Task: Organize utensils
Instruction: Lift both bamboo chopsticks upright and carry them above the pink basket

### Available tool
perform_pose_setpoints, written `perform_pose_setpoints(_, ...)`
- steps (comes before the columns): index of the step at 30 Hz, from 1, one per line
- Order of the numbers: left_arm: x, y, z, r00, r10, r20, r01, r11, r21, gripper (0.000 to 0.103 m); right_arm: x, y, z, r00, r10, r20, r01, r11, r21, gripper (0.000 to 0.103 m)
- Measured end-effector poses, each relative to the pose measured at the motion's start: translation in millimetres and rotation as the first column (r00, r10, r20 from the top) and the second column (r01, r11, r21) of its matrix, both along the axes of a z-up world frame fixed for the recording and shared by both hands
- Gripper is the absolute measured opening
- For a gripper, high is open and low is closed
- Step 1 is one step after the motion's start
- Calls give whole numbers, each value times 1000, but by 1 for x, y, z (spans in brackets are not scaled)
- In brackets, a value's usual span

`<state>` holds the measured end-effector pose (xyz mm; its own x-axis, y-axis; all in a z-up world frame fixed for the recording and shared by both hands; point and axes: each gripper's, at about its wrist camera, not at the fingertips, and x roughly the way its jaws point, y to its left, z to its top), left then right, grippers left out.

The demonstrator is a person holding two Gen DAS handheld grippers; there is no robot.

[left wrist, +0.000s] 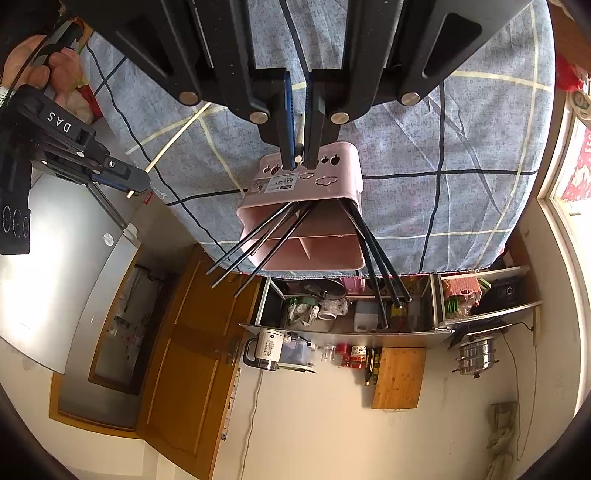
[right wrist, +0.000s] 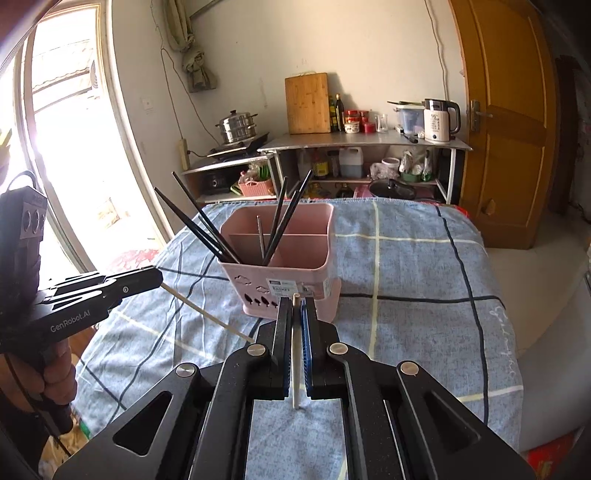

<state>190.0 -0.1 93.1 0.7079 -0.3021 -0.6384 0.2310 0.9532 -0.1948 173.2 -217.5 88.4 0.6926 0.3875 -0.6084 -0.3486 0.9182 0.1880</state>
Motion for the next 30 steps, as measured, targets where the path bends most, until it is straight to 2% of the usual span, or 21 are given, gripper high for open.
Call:
perform_pose_setpoints(10, -11, -3, 5, 1000, -16, 2, 16, 1000, 2, 4, -12, -1, 5, 1000, 12, 10, -12, 1000, -4, 5)
perform_pose_setpoints(20, -18, 6, 21, 1000, -21, 16, 21, 1000, -13, 4, -10, -2, 24, 998, 4, 56, -7, 999, 40, 5)
perform_pose_setpoints(30, -9, 22, 69, 996, 10, 92, -6, 999, -38, 4, 3, 12, 60, 991, 8, 132, -22, 994, 103, 5)
